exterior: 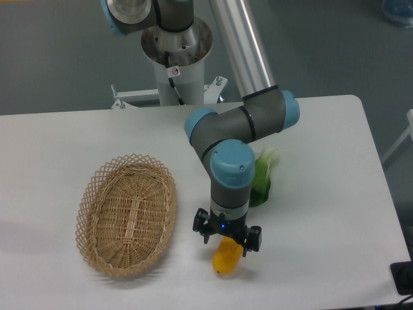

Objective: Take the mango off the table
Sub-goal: 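Lower the gripper down onto the yellow mango, then close the gripper fingers around the yellow mango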

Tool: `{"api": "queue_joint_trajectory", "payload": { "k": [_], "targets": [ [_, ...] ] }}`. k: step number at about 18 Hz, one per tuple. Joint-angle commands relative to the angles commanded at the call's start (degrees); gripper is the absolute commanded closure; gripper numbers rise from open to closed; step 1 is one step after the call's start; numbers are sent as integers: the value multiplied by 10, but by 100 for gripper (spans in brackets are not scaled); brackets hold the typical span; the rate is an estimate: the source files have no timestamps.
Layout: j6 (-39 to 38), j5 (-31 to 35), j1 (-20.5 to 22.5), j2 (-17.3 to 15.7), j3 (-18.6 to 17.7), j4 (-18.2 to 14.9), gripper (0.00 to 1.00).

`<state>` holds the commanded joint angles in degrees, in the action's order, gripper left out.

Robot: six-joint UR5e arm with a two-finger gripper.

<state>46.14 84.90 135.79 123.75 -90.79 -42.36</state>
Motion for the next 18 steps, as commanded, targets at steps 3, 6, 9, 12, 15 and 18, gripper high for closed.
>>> {"api": "queue_joint_trajectory", "payload": {
  "k": [3,6,9,12,15,18],
  "targets": [
    [30,1,0,1,-1,0,0],
    [42,4,1,11,9,7,0],
    [44,4,4,7,-5,13,0],
    [44,9,4,11,-9,18,0],
    [43,19,4,14,-11,18,0],
    [43,19,4,17,-10,18,0]
  ]
}}
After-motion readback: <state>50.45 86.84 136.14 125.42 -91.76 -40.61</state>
